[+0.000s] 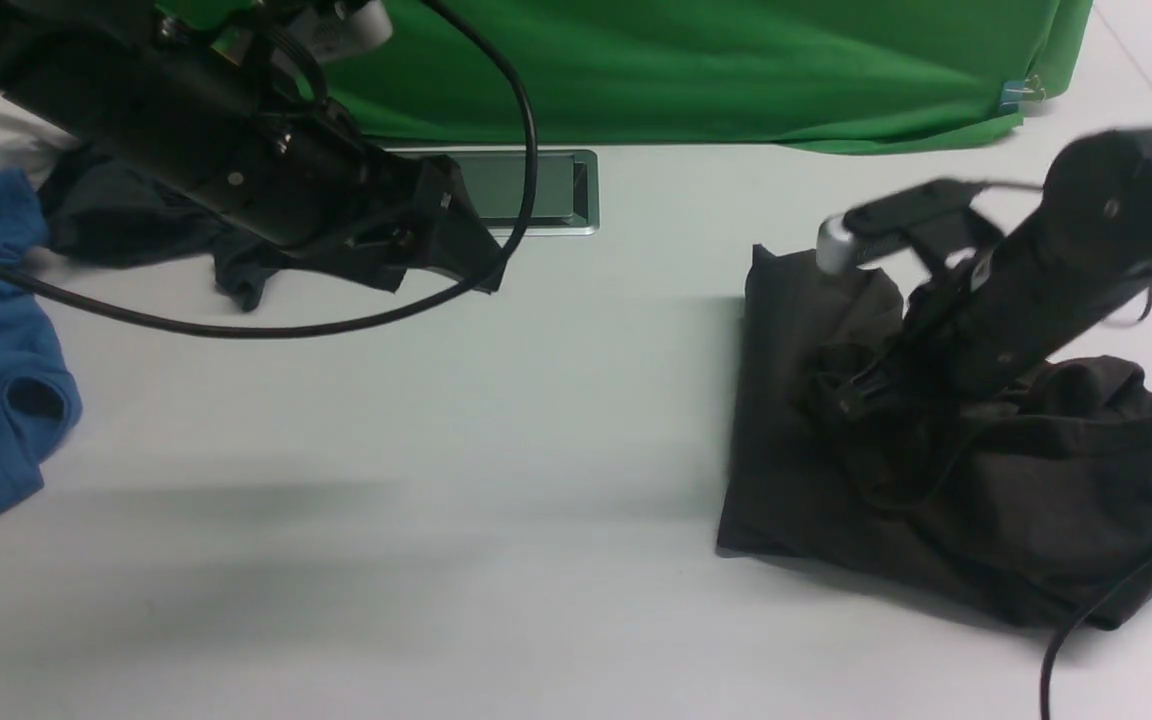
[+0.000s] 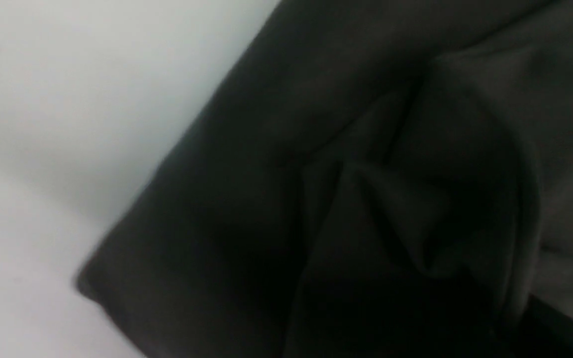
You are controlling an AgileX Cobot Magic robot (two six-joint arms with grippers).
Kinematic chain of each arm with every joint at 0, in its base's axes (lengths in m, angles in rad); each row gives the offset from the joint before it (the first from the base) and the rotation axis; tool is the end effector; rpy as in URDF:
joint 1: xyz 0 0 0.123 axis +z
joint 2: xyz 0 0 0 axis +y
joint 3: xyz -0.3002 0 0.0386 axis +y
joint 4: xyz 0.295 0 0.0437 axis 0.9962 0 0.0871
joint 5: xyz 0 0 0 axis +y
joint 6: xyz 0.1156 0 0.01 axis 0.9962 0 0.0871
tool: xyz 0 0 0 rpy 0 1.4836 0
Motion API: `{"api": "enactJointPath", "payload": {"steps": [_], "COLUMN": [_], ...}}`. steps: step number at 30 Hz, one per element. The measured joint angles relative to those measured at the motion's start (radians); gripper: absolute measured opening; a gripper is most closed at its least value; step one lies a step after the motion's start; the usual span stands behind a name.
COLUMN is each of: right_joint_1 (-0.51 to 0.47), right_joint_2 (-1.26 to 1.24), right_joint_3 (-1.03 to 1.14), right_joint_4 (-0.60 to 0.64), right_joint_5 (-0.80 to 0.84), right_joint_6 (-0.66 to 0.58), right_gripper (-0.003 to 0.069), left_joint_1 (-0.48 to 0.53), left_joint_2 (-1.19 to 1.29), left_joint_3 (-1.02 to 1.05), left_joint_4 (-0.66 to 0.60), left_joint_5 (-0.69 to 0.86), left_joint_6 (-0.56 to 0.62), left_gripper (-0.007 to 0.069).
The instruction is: Fold a long-sleeved shirt on a white desktop.
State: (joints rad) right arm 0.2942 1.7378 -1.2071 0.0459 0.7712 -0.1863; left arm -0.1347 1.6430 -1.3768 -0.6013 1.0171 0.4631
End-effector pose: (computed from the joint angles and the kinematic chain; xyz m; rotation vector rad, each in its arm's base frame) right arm 0.3864 0.1210 0.1923 -0.6263 2.7157 0.0798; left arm 0.3906 -0.1093 0.2932 0.4837 2.5658 -0.6737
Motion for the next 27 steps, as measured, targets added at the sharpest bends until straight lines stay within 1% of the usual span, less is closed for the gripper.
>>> {"api": "enactJointPath", "payload": {"steps": [3,7,8,9,10,11,14,16,19,21,23,24,25,27], "right_joint_1": [-0.039,-0.143,-0.172,-0.178,-0.231,-0.237,-0.314,-0.378,-0.431,-0.467,-0.478,-0.478,-0.477,-0.467], "right_joint_2": [-0.037,-0.083,-0.087,-0.087,-0.087,-0.085,-0.063,-0.027,0.008,0.025,0.018,0.015,0.004,-0.022], "right_joint_3": [-0.058,-0.149,-0.163,-0.167,-0.172,-0.172,-0.170,-0.164,-0.159,-0.158,-0.163,-0.165,-0.171,-0.176], "right_joint_4": [-0.088,-0.204,-0.215,-0.217,-0.228,-0.229,-0.234,-0.234,-0.238,-0.244,-0.249,-0.246,-0.235,-0.214], "right_joint_5": [0.026,0.019,0.002,-0.009,-0.054,-0.063,-0.090,-0.056,-0.004,0.000,-0.008,-0.008,-0.010,-0.016], "right_joint_6": [0.027,0.039,0.038,0.036,0.020,0.017,0.018,0.066,0.151,0.213,0.238,0.239,0.240,0.230], "right_gripper": [0.0021,0.0021,0.0021,0.0021,0.0021,0.0021,0.0037,0.0083,0.0156,0.0253,0.0332,0.0338,0.0367,0.0388], "left_joint_1": [0.000,0.000,0.000,0.000,0.000,0.000,0.000,0.000,0.000,0.000,0.000,0.000,0.000,0.000], "left_joint_2": [0.000,0.000,0.000,0.000,0.000,0.000,0.000,0.000,0.000,0.000,0.000,0.000,0.000,0.000], "left_joint_3": [0.000,0.000,0.000,0.000,0.001,0.001,0.001,0.001,0.001,0.002,0.003,0.003,0.004,0.005], "left_joint_4": [-0.003,-0.003,-0.003,-0.003,-0.003,-0.003,-0.003,-0.003,-0.003,-0.003,-0.003,-0.003,-0.003,-0.003], "left_joint_5": [-0.006,-0.011,-0.011,-0.011,-0.011,-0.013,-0.014,-0.014,-0.014,-0.014,-0.014,-0.014,-0.014,-0.016], "left_joint_6": [0.001,0.001,0.001,0.001,0.001,0.001,0.001,0.001,0.001,0.001,0.001,0.001,0.001,0.001], "left_gripper": [0.0669,0.0668,0.0668,0.0668,0.0666,0.0666,0.0657,0.0648,0.0643,0.0637,0.0634,0.0633,0.0633,0.0629]}}
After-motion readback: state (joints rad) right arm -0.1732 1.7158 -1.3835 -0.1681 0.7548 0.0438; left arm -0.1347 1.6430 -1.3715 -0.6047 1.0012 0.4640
